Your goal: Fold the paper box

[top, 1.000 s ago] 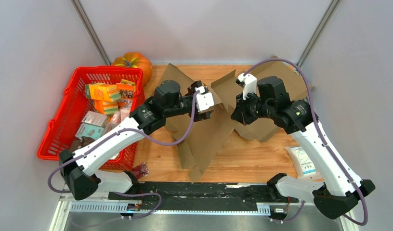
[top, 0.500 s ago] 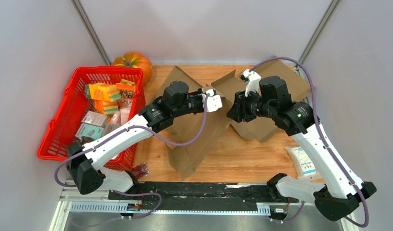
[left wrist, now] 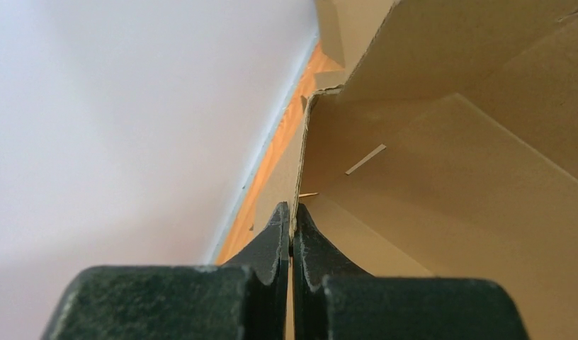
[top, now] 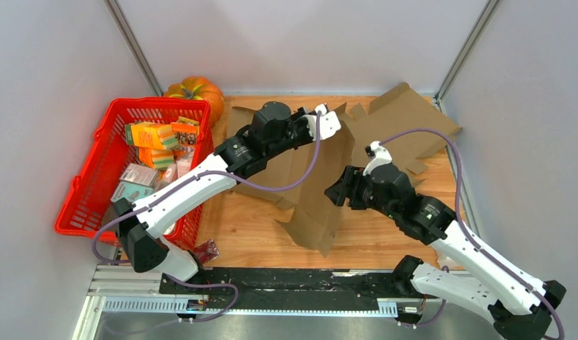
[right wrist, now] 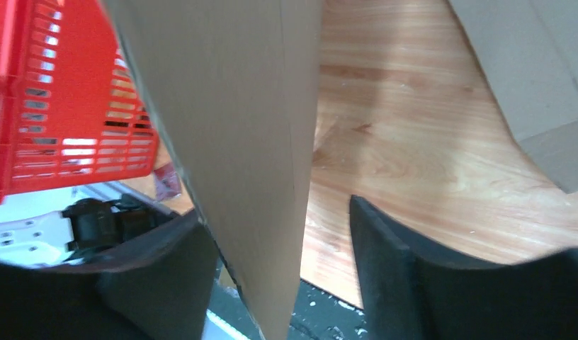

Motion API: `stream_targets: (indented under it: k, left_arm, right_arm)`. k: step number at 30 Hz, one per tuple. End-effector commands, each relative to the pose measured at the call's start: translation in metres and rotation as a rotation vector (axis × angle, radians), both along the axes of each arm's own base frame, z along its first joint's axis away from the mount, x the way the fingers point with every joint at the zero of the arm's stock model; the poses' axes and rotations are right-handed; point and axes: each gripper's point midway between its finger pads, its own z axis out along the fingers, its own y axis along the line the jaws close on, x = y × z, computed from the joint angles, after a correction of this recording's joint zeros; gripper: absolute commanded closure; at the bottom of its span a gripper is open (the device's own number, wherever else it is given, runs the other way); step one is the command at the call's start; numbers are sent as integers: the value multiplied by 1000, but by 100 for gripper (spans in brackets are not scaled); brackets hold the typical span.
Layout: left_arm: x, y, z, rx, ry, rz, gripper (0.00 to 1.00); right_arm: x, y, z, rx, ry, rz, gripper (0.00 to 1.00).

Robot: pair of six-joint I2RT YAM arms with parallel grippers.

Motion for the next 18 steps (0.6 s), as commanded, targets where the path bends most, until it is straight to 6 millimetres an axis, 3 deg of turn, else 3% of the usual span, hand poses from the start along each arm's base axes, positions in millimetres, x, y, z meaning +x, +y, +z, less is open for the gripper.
stream_targets:
  k: [1,3,4,5,6,7,9,10,11,12,13,14,15,16,17,18]
  left_arm:
    - [12,4,32,-68,26,123,100]
    - [14,7,26,-69,77,167,100]
    - [14,8,34,-84,83,178,100]
    - [13,10,36,-108,114,202,100]
    - [10,12,29,-90,152,211,100]
    - [8,12,37,-108,163,208,100]
    - [0,12,33,-116,225,208,100]
    - [-2,13,44,-139,229,210,100]
    - [-5,18,42,-147,268,236,100]
    - [-5,20,43,-154,281,254,100]
    - [-7,21,54,-178,286,257,100]
    - [-11,22,53,-186,321,259,100]
    - [-12,20,54,-195,334,257,100]
    - [-15,19,67,-242,348,256,100]
    - [-18,21,66,-243,379,262,100]
    - [-18,17,64,-249,405,268,100]
  right_arm:
    - [27,1,20,-14,-152,-152,42]
    - [38,-20,14,-196,-214,-173,54]
    - [42,-29,28,-237,-245,-197,67]
    - [44,-39,32,-332,-299,-169,71]
    - [46,-35,40,-343,-340,-119,74]
    - [51,-38,52,-358,-383,-87,80]
    - [52,-29,62,-402,-441,67,87]
    - [59,-40,67,-427,-442,63,95]
    - [64,-42,81,-433,-459,85,97]
    - [60,-45,76,-483,-450,171,100]
    - [69,-63,79,-507,-427,134,100]
    - [76,-67,94,-507,-435,140,100]
    - [68,-59,93,-466,-420,252,100]
    - [75,-71,100,-452,-417,238,100]
    - [74,-69,117,-425,-460,279,100]
    - [66,-58,113,-392,-431,388,100]
